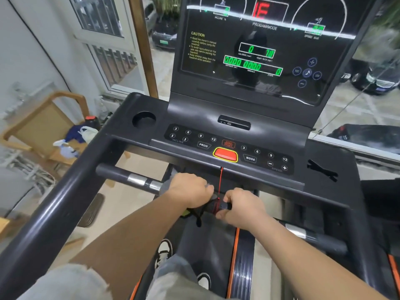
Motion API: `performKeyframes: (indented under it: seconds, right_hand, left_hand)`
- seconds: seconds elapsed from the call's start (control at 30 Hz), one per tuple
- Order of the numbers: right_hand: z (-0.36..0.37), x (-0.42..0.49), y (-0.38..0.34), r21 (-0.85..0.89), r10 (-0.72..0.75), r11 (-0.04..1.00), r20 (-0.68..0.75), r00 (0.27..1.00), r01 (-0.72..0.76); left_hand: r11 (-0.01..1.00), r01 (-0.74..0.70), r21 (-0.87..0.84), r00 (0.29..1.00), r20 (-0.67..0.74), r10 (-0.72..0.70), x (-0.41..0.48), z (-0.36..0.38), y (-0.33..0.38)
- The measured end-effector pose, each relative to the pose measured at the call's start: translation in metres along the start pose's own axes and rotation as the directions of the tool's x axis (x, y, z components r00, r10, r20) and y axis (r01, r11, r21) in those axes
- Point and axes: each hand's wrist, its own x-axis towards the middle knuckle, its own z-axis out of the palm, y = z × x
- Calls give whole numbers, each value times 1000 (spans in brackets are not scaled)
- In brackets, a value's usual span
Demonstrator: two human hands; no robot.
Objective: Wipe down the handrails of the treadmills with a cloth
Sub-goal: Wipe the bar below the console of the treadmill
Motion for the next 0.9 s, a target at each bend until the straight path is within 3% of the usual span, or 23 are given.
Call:
performKeyframes:
  seconds: [0.07,0.13,0.2,0.23,0.33,0.4,0.47,0.53,0.57,0.63,0.67,0.73,0.77,0.9]
  right_hand:
    - [-1,-1,1,2,-4,1000,0,1000,4]
    - [-1,-1,1,-1,-13,1000,-11,1000,13]
    - [0,0,2,-2,-25,1000,-23,999,24]
    - [1,1,2,-4,-27,1000,-24,999,27]
    - [0,4,3,-7,-23,1000,-4,1000,23]
    - [-2,4,3,-7,-16,1000,2,1000,16]
    - [-3,3,2,0,-12,1000,7,1000,12]
    - [-1,1,3,18,-7,1000,-2,1000,7]
    - [1,0,3,24,-5,1000,-11,1000,5]
    - [3,-2,3,17,-2,1000,-22,1000,3]
    - [4,-3,3,9,-4,1000,-23,1000,4]
    - [5,-5,3,1,-11,1000,-31,999,11]
    - [5,-5,4,6,-15,1000,-38,999,15]
    - [6,-7,3,11,-12,1000,-44,999,12]
  left_hand:
    - [1000,-19,5,974,-224,20,-23,19,-1]
    - [993,-113,-32,887,-454,87,-51,45,-8]
    - [982,-180,-56,828,-548,120,-66,67,-15]
    - [981,-183,-69,831,-544,116,-64,74,-18]
    - [992,-126,-5,873,-476,108,-45,54,-14]
    - [998,-66,14,949,-308,67,-25,25,-8]
    - [998,8,-64,999,-43,-11,-3,6,-7]
    - [995,80,-66,988,138,-70,12,-4,-3]
    - [992,103,-68,985,145,-93,13,-6,1]
    - [997,68,-21,997,23,-68,0,3,8]
    - [1000,26,-7,988,-152,-27,-16,16,9]
    - [997,-56,-59,879,-476,21,-48,45,5]
    - [992,-94,-80,825,-564,32,-59,59,0]
    - [988,-136,-69,848,-525,80,-61,76,-12]
